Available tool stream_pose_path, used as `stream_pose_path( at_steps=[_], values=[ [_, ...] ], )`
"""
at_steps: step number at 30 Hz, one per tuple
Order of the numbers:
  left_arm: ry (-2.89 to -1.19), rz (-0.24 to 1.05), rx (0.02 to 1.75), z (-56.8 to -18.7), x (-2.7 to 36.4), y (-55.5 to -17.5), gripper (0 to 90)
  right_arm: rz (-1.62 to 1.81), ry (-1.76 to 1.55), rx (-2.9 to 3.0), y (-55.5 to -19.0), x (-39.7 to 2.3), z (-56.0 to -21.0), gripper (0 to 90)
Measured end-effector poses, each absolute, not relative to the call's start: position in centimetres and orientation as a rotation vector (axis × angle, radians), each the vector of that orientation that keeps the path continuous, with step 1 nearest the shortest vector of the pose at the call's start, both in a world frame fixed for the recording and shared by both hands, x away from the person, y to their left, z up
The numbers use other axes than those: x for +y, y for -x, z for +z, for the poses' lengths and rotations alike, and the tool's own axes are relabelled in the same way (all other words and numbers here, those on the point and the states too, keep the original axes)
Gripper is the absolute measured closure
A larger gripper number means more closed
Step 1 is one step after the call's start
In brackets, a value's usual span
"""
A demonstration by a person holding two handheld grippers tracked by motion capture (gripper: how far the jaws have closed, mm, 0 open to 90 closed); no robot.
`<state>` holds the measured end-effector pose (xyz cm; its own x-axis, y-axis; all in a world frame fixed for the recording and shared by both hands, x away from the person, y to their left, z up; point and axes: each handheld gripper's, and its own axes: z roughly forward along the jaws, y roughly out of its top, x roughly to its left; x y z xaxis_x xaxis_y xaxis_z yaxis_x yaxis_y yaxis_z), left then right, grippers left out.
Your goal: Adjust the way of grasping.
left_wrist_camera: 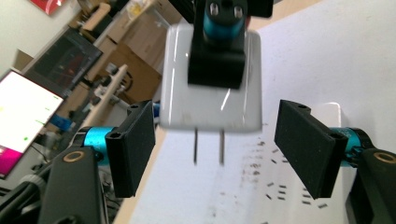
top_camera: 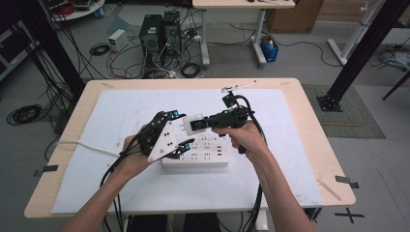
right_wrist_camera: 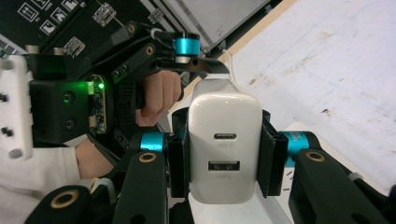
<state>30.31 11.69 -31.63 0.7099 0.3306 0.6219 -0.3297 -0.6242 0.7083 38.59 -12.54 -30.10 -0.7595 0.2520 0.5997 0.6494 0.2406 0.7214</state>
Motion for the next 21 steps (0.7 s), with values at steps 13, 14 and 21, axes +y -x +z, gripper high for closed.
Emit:
stream_pose_path(
  at_steps=[13,14,21],
  values=[
    [-2.069,0.729,0.215,-30.7,16.1,-32.7,21.8,-1.525,0.886,-2.240,-38.5,-13.8,-29.7,62.2],
    [-2.066,0.716,0.233,-30.7,16.5,-32.9,20.5,-1.526,0.886,-2.248,-38.4,-13.8,-29.7,62.2],
    [-2.190,0.490,0.547,-31.6,21.3,-36.4,17.4,-1.513,0.884,-2.341,-37.9,-14.1,-29.1,62.2]
  ],
)
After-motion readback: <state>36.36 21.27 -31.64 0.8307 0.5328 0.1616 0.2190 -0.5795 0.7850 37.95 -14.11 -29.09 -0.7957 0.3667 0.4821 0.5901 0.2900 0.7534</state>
